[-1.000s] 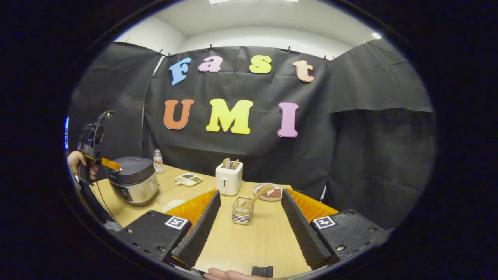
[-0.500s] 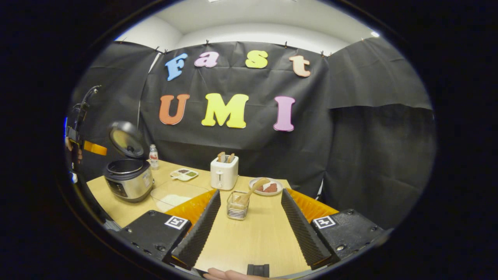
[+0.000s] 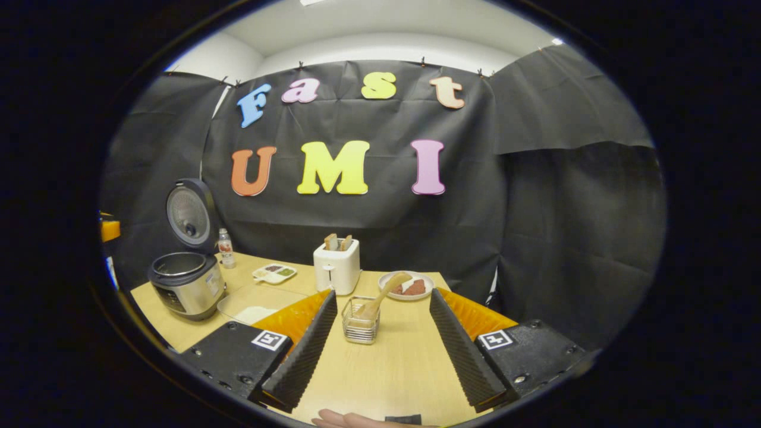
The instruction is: Close the left gripper, press the button to open the rice cooker; take a wooden spoon from the chopstick holder with the right hand, scoop a spoonful of rice and pour it into the rice cooker, then put the wooden spoon back into the chopstick holder.
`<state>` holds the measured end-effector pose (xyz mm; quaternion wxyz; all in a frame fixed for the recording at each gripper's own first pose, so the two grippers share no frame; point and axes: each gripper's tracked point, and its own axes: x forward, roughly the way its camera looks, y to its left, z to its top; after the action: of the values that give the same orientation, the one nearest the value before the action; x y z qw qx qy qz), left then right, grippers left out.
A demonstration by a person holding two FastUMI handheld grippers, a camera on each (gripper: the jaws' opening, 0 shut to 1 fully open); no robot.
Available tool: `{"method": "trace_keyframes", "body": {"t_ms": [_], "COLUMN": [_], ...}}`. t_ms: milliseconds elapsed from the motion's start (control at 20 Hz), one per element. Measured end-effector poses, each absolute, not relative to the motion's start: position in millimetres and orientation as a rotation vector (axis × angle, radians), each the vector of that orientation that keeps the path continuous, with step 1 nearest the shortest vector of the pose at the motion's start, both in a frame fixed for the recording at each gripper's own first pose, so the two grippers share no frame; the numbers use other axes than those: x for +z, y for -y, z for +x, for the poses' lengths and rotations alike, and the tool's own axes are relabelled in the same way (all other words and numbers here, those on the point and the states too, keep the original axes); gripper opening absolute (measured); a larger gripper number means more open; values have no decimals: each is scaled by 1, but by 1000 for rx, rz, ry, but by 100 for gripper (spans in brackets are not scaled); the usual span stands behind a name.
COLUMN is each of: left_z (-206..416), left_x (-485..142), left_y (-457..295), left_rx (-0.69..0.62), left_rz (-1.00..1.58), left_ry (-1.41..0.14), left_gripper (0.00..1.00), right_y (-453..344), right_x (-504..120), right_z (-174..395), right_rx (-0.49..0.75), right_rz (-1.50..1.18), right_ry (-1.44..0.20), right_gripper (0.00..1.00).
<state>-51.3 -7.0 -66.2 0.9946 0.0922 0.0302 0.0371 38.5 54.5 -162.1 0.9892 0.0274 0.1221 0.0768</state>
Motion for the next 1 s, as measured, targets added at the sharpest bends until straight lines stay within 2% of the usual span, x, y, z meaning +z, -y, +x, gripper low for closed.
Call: {"method": "trace_keyframes", "body": {"t_ms": [300,450,600,800,1000], "left_z": [-102,-117,-133,-136,-127], "left_x": [-62,-74,-84,-82,-100], "left_y": [21,29,25,26,8], "left_rx": [75,72,110,96,105], "left_rz": [139,104,97,73,79], "left_ry": [49,48,56,88,36], "left_gripper": [96,95,96,95,96], "right_y": [-61,-68,-81,-77,-86], "right_x": [-196,-219,-257,-289,-311], "right_z": [105,140,171,215,237], "right_rx": [126,133,169,126,130], "right_rz": [147,153,173,176,196], "right_ry": [-262,-265,-337,-370,-390], "right_gripper": [100,100,100,100,100]}}
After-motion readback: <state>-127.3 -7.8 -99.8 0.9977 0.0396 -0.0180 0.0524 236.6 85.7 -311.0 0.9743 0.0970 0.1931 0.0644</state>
